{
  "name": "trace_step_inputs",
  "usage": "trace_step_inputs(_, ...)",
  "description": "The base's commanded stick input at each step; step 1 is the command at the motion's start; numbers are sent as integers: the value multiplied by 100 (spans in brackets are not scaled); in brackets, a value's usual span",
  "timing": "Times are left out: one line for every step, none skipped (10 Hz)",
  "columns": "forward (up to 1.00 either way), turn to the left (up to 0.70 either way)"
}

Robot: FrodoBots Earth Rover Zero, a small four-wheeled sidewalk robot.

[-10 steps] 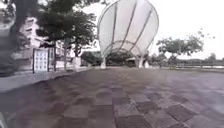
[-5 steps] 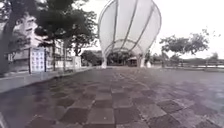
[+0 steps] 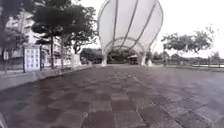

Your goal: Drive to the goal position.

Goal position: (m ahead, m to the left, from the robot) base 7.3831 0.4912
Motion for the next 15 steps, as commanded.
trace_step_inputs(100,0)
trace_step_inputs(100,-5)
trace_step_inputs(100,-34)
trace_step_inputs(100,-15)
trace_step_inputs(100,-2)
trace_step_inputs(100,0)
trace_step_inputs(100,0)
trace_step_inputs(100,0)
trace_step_inputs(100,0)
trace_step_inputs(100,0)
trace_step_inputs(100,0)
trace_step_inputs(100,0)
trace_step_inputs(100,0)
trace_step_inputs(100,0)
trace_step_inputs(100,0)
